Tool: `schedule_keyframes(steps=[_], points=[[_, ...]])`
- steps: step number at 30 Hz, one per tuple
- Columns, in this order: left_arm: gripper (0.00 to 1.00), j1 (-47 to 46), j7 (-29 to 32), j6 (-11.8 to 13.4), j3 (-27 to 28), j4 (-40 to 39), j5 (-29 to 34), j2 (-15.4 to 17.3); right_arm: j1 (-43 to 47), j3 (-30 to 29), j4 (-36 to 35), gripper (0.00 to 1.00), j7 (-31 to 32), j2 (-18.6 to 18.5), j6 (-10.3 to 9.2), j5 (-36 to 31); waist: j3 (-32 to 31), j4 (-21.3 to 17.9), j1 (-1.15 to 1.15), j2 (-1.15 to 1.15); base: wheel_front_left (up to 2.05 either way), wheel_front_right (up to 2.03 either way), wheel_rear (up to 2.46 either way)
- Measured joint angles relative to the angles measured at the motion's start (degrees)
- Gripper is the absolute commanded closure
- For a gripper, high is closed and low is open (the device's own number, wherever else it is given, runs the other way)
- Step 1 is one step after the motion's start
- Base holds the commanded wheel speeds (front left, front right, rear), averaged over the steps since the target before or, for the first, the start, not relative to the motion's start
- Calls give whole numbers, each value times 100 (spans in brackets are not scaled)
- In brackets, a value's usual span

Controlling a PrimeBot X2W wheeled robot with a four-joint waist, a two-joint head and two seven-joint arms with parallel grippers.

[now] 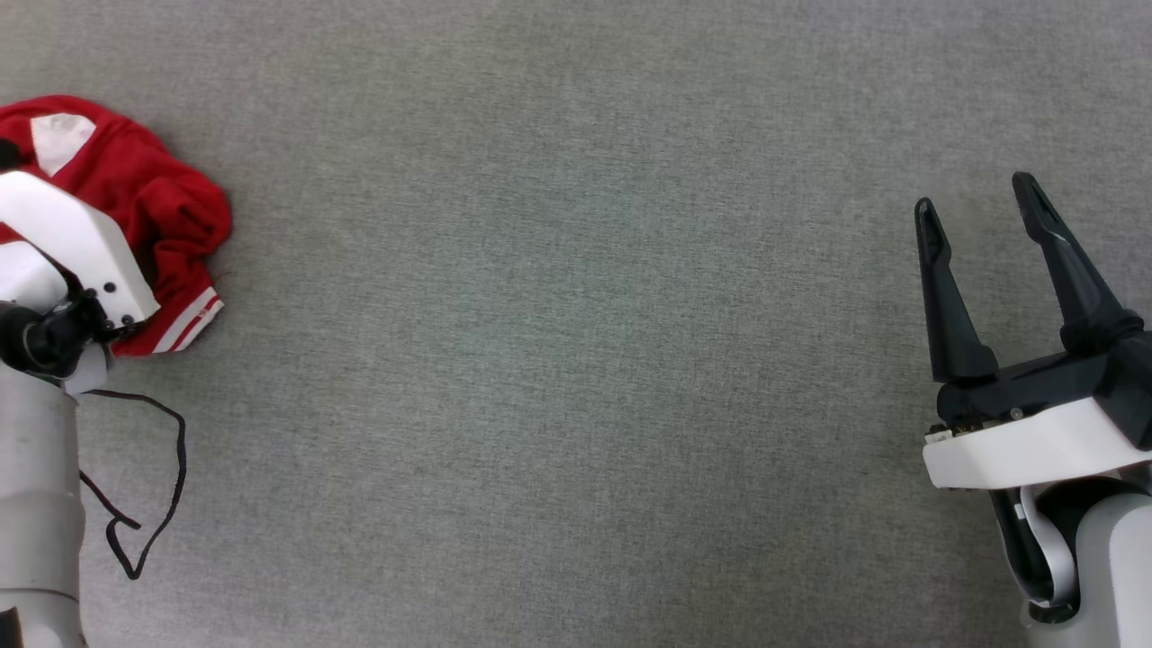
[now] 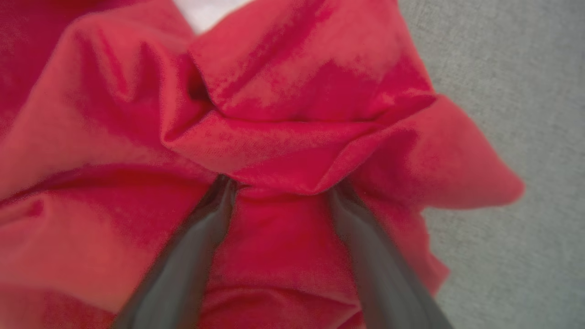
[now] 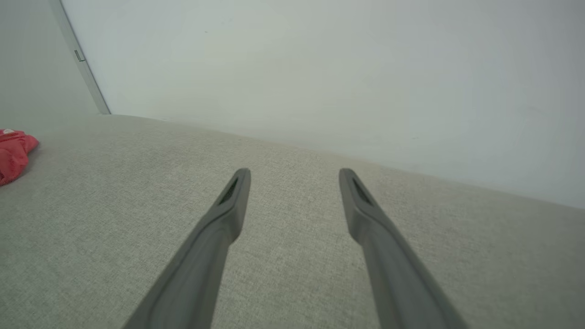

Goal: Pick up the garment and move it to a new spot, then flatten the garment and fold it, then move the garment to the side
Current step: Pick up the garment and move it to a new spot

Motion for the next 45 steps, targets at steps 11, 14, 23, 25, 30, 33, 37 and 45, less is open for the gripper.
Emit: schedule_keyframes(steps=[11, 14, 23, 25, 30, 33, 37, 45], points=[[100, 60, -599, 417, 20, 260, 130, 35, -9, -13, 155, 0, -52, 36, 0, 46, -169, -110, 0, 0, 0, 0, 0], [100, 115, -1150, 472, -19, 238, 243, 22, 33, -8, 212, 0, -58, 77, 0, 58, -370, -83, 0, 0, 0, 0, 0], [100, -9, -3238, 309, -222, -52, 570, 48, 368, -55, 367, 0, -98, 266, 0, 80, -1183, -38, 0, 0, 0, 0, 0], [100, -60, -3649, 259, -278, -124, 615, 2, 464, -76, 385, 0, -102, 312, 0, 80, -1376, -53, 0, 0, 0, 0, 0], [100, -16, -4399, 204, -427, -305, 650, -335, 722, -134, 426, 0, -96, 381, 0, 89, -1858, -162, -1, 0, 0, 0, 0], [100, 138, -4655, 214, -538, -460, 649, -605, 861, -141, 443, 0, -64, 400, 0, 112, -2115, -290, -1, 0, 0, 0, 0], [100, 722, -4846, 146, -845, -857, 610, -1168, 1070, -104, 488, 0, -12, 415, 0, 172, -2448, -642, -2, 0, 0, 0, 0], [100, 1858, -4846, -32, -1588, -1592, 519, -1866, 1257, -22, 476, 0, 92, 420, 0, 275, -2749, -1342, -2, 0, 0, 0, 0]])
